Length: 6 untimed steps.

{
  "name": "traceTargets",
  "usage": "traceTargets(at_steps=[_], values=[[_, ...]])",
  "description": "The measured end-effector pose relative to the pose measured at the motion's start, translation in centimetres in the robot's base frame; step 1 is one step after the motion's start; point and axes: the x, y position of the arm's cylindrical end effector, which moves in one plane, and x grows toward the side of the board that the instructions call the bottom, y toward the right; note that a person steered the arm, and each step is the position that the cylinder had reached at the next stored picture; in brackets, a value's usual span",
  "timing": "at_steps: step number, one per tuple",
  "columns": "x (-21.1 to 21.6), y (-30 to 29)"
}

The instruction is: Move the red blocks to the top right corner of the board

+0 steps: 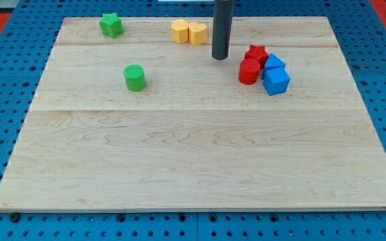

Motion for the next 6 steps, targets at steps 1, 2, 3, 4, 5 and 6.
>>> traceTargets(at_steps=[1, 2, 3, 4, 5, 6], values=[[-0.7, 2.1], [3.3, -1.2], [7.9, 1.0], [7.4, 4.5], [4.9, 4.7], [1.9, 5.8]])
